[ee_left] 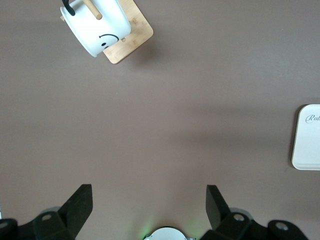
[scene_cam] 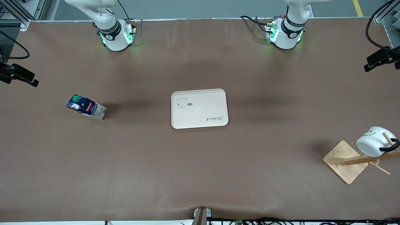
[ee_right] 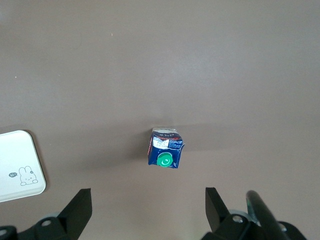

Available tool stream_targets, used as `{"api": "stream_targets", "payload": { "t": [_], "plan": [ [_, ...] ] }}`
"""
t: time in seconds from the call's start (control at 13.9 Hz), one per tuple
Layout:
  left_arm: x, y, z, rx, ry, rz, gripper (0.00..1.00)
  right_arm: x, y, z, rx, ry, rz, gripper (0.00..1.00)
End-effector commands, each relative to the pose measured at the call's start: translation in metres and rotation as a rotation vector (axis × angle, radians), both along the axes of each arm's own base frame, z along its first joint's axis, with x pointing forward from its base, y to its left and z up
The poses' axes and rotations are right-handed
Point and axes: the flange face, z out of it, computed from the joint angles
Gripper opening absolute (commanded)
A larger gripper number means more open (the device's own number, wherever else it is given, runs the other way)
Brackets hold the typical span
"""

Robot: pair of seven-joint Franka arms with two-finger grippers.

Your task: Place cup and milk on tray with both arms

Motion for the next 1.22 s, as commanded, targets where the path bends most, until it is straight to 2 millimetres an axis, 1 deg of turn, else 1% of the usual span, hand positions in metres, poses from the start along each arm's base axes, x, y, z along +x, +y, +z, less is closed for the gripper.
{"api": "stream_targets", "payload": {
  "t": [0.0,0.22,0.29,0.36,0.43,0.5,0.57,0.65,0.72,0.79,1.0,1.15],
  "plan": [
    [0.006,0.004,0.004,0.012,-0.009,0.021,1.00,0.006,0.000,0.007,-0.011,-0.018,0.012,1.00],
    [0.025,0.012,0.002,0.012,-0.018,0.027,1.00,0.007,0.001,0.005,-0.009,-0.014,0.013,1.00],
    [0.028,0.016,-0.001,0.012,-0.013,0.038,1.00,0.007,0.001,0.005,-0.008,-0.015,0.013,1.00],
    [0.031,0.027,-0.003,0.007,-0.029,0.067,1.00,0.007,0.001,0.005,-0.007,-0.015,0.013,1.00],
    [0.035,0.048,-0.005,0.007,-0.079,0.102,1.00,0.007,0.001,0.005,-0.007,-0.015,0.015,1.00],
    [0.034,0.073,-0.012,0.004,-0.101,0.150,1.00,0.007,0.001,0.005,-0.007,-0.014,0.015,1.00],
    [0.034,0.085,-0.015,0.004,-0.126,0.172,1.00,0.007,0.001,0.005,-0.007,-0.015,0.016,1.00],
    [0.035,0.098,-0.022,-0.013,-0.144,0.201,1.00,0.007,0.000,0.005,-0.007,-0.014,0.015,1.00],
    [0.037,0.111,-0.035,-0.038,-0.165,0.234,1.00,0.007,0.001,0.005,-0.007,-0.014,0.018,1.00],
    [0.038,0.118,-0.056,-0.059,-0.177,0.254,1.00,0.008,0.001,0.004,-0.004,-0.014,0.018,1.00],
    [0.037,0.123,-0.101,-0.081,-0.322,0.291,1.00,0.008,0.001,0.004,-0.006,-0.014,0.018,1.00],
    [0.035,0.127,-0.132,-0.128,-0.408,0.341,1.00,0.009,0.000,0.003,-0.007,-0.011,0.016,1.00]
  ]
}}
